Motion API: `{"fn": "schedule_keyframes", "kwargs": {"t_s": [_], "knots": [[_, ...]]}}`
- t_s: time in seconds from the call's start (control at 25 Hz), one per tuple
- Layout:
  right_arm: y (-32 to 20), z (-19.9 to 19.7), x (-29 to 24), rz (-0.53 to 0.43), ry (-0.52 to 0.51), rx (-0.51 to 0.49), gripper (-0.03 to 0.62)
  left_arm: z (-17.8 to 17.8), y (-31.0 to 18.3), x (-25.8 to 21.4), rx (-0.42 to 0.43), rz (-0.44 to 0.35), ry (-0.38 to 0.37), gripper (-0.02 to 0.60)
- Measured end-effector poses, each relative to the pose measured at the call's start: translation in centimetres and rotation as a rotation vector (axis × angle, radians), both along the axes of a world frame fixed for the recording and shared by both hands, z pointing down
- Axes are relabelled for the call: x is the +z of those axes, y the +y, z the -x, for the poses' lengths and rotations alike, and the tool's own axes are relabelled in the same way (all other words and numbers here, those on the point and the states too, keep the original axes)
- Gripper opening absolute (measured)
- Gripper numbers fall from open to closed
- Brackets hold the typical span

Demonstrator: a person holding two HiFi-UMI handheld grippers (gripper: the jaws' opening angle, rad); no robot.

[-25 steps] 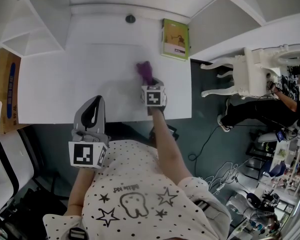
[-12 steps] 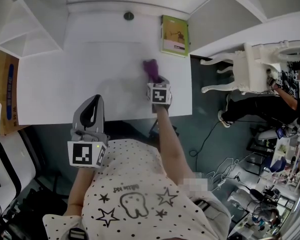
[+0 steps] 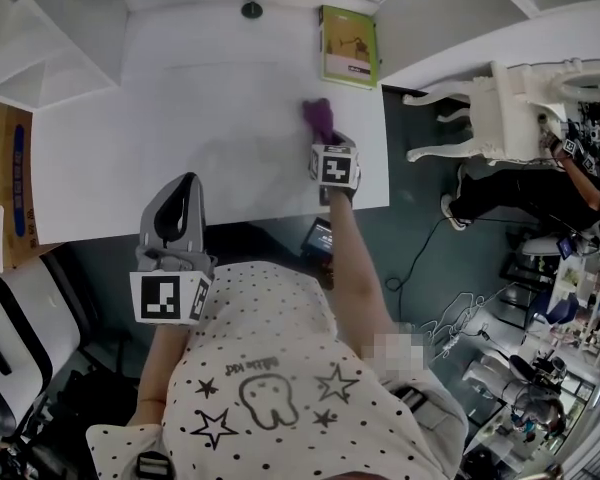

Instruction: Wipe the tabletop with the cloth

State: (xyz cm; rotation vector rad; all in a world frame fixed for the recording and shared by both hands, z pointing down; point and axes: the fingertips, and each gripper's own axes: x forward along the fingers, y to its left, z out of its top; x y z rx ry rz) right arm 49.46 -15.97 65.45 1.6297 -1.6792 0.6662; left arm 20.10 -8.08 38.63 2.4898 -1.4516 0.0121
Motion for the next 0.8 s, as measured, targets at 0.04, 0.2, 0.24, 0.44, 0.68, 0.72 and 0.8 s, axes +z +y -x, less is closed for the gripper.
{"fn": "schedule_keyframes", "kwargs": {"t_s": [0.04,0.2,0.24,0.44,0.68,0.72,0.8], "knots": [[0.1,-0.3,0.0,0.000,0.001,0.003,0.067,0.0,0.1,0.0,0.000,0.001,-0.001,-0.005],[0.6,-1.1,0.1,0.005,0.006,0.017,0.067,0.3,0.5,0.1,-0.001,0.003,-0.005,-0.006],[0.7,-1.4,0.1,0.007,0.010,0.023,0.067,0.4,0.5,0.1,-0.002,0.002,-0.005,-0.005],[1.0,-3.0,-0.1,0.013,0.023,0.049,0.067,0.7,0.6,-0.2,-0.011,-0.004,-0.010,-0.006],[1.4,-4.8,0.1,0.025,0.029,0.073,0.067,1.2,1.0,-0.4,-0.026,-0.009,-0.016,-0.006],[1.5,-5.2,0.1,0.025,0.031,0.077,0.067,1.2,1.0,-0.4,-0.029,-0.010,-0.017,-0.006],[1.7,-5.9,0.1,0.027,0.033,0.090,0.067,1.4,1.1,-0.4,-0.033,-0.011,-0.020,-0.006]]}}
